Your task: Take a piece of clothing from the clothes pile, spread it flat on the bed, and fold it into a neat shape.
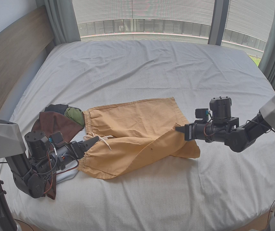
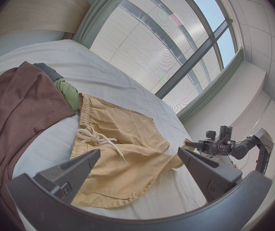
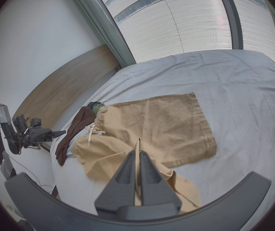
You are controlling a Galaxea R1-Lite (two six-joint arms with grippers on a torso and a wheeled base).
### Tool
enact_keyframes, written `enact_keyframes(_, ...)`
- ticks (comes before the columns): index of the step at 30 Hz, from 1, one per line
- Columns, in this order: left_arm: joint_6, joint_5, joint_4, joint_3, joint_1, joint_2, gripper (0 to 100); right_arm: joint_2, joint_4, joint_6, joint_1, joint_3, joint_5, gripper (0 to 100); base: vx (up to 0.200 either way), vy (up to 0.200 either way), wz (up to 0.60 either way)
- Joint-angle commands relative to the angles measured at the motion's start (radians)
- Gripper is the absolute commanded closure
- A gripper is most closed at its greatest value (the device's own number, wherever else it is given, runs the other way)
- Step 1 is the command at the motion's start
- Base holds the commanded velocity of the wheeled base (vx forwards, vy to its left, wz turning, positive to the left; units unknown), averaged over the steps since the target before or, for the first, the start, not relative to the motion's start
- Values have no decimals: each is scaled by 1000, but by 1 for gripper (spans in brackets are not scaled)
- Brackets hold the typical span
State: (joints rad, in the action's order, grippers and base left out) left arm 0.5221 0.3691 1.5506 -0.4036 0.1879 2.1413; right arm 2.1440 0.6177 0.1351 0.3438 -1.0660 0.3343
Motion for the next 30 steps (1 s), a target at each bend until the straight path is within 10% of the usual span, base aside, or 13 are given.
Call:
enact_keyframes(1, -1, -1, 0, 0, -1, 5, 0, -89, 36, -3, -3, 149, 39, 100, 0, 0, 0)
enact_keyframes(28, -1, -3, 0, -3, -1, 5, 0, 89, 542, -8, 40, 583, 65, 100, 0, 0, 0)
enact_keyframes(29, -1, -3, 0, -3, -1, 5, 0, 96, 551, -8, 40, 590, 65, 0, 0, 0, 0)
enact_keyframes(30, -1, -3, 2, -3, -1, 5, 0, 106, 564, -8, 40, 601, 65, 0, 0, 0, 0)
